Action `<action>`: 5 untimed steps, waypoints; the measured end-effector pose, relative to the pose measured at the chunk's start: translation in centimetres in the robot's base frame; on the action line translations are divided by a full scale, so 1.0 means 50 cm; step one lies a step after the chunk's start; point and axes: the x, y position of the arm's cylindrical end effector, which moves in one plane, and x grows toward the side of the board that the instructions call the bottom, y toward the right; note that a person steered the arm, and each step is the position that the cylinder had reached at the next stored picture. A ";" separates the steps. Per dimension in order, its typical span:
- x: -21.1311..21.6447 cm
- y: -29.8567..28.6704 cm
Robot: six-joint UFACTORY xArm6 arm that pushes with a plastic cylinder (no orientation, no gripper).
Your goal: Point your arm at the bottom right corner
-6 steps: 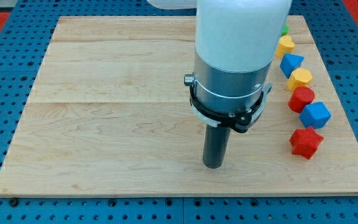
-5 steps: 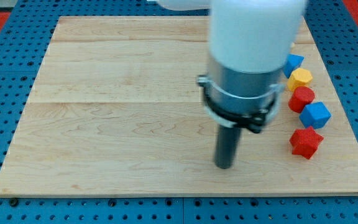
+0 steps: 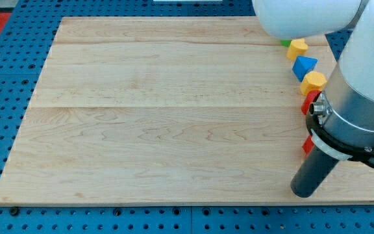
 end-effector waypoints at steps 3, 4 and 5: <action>0.000 0.097; 0.000 0.140; -0.001 0.225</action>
